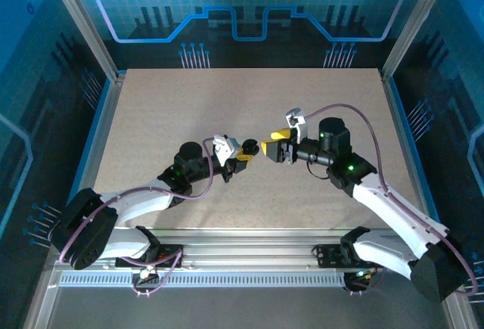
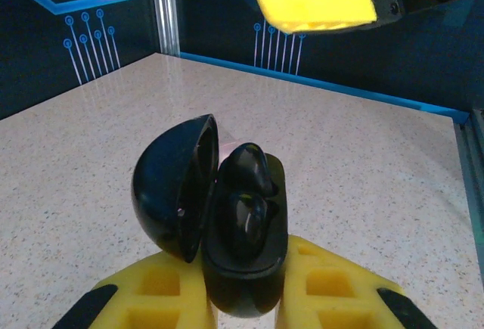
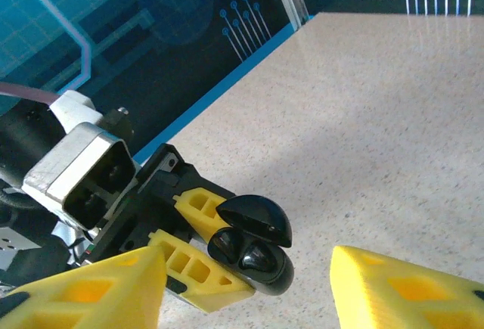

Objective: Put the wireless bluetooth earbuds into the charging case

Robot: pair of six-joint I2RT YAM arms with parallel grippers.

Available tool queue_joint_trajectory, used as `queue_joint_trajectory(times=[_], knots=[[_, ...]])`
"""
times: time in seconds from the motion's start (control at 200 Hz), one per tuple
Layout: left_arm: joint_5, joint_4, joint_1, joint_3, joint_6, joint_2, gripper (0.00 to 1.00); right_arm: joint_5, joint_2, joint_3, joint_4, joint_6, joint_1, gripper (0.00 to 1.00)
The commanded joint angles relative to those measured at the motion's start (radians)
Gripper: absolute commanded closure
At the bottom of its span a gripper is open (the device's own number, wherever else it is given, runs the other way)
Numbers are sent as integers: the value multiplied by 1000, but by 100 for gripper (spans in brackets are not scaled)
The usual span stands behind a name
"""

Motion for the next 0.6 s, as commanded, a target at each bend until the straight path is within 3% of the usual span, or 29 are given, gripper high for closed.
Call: queue_joint_trajectory(times=[0.0, 0.27, 0.595], knots=[[61, -29, -6, 49, 2, -29, 84, 31, -36, -19, -50, -67, -13, 36], [110, -68, -7, 61, 8, -34, 84, 32, -85, -25, -97, -241, -19, 31], [155, -124, -6, 84, 31, -43, 84, -50, -117, -32, -206, -628, -23, 28]])
